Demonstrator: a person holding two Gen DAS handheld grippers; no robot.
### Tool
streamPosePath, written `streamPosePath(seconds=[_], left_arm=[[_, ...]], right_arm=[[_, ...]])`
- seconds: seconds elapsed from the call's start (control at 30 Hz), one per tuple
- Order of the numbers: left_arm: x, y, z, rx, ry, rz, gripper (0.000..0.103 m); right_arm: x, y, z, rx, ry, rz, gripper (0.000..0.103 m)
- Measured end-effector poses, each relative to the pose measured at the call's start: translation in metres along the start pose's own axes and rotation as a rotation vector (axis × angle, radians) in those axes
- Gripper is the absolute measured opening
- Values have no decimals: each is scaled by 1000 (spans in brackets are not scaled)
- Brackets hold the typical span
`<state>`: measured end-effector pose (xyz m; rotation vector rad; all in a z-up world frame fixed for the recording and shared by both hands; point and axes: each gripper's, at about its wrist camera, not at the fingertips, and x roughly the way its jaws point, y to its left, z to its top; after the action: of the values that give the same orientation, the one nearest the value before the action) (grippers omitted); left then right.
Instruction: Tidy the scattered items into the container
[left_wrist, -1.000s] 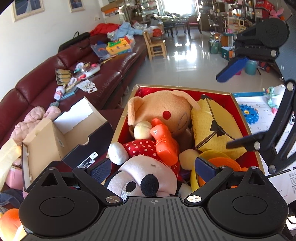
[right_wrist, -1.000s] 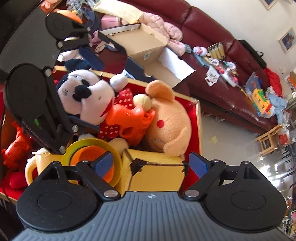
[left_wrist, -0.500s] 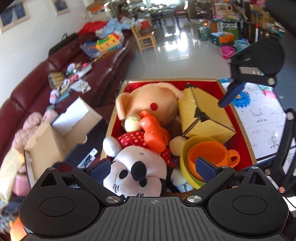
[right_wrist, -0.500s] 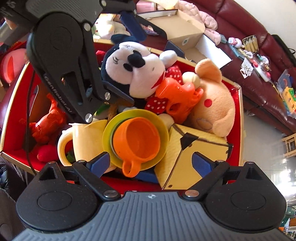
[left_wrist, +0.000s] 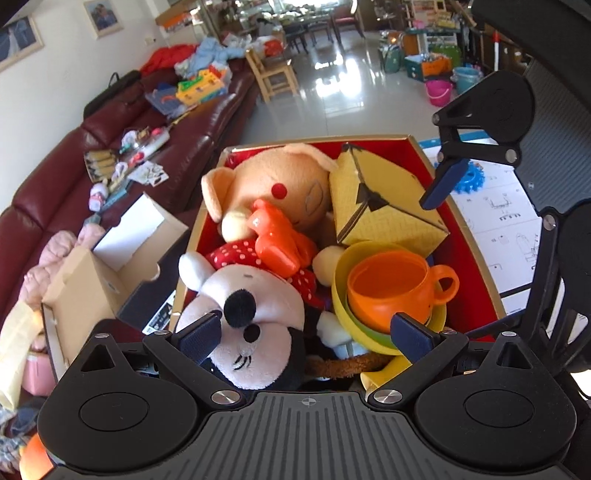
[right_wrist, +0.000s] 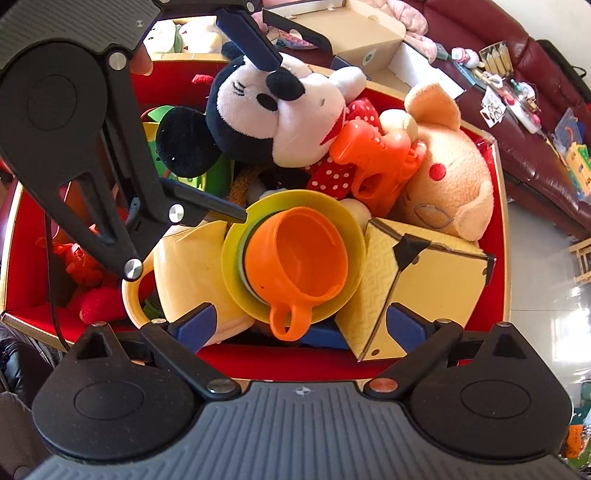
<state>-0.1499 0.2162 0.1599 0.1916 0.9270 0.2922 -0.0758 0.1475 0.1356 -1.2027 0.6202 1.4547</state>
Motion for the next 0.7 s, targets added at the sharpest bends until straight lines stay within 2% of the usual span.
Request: streamPosePath(seconds=[0.2, 0.7], left_arm=[[1, -6, -2, -35, 2, 39, 103], [-12, -9, -2, -110, 80, 29, 103]], right_arm=[[8, 4, -3, 80, -4, 7, 99], [-2, 5, -9, 182, -33, 29, 100]])
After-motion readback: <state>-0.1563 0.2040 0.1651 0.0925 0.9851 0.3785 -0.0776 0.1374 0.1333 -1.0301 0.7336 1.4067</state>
